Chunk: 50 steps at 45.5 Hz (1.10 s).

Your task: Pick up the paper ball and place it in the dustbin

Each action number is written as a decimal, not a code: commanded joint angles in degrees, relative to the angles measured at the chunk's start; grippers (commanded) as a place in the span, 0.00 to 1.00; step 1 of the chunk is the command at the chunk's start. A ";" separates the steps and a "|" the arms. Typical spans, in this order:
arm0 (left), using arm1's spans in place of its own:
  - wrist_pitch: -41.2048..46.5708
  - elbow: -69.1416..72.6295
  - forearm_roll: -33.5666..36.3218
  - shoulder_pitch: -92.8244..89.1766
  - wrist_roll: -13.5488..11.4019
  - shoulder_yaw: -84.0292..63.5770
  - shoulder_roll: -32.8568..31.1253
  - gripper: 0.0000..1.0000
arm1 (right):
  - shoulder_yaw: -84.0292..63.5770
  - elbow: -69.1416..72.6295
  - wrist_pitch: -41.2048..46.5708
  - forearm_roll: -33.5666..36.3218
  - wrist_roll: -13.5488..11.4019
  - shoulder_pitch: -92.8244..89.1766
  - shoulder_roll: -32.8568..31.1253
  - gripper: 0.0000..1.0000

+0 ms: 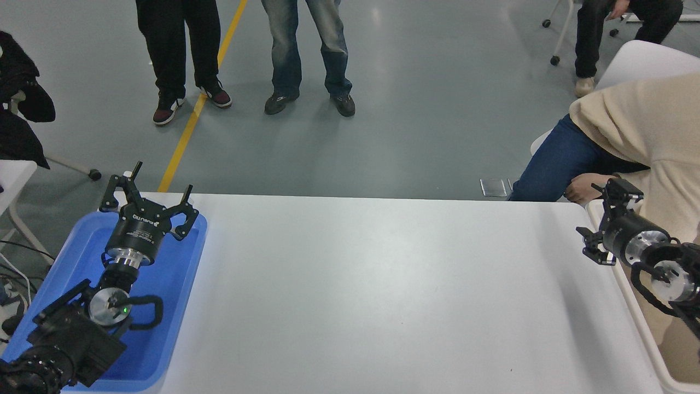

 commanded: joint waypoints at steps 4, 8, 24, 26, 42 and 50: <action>-0.07 0.02 0.03 0.01 0.00 0.00 0.00 1.00 | 5.13 -1.45 -0.59 -0.01 13.20 -1.79 8.76 1.00; 0.02 -0.06 0.03 0.01 0.00 0.00 0.00 1.00 | 5.04 -1.36 -0.85 -0.10 16.72 -1.70 9.82 1.00; 0.02 0.02 0.03 -0.08 0.00 0.00 0.00 1.00 | 4.60 2.07 -9.20 -2.74 17.34 -1.70 13.78 1.00; -0.07 -0.07 0.03 -0.08 0.00 0.00 -0.09 1.00 | 4.43 2.59 -8.94 -2.74 17.26 -1.88 13.51 1.00; -0.07 0.02 0.03 -0.08 0.00 0.00 -0.01 1.00 | 7.94 2.95 -8.94 5.07 17.69 -2.49 14.04 1.00; -0.07 0.02 0.03 -0.08 0.00 0.00 0.00 1.00 | 8.91 3.82 -4.64 10.71 19.89 -3.19 14.04 1.00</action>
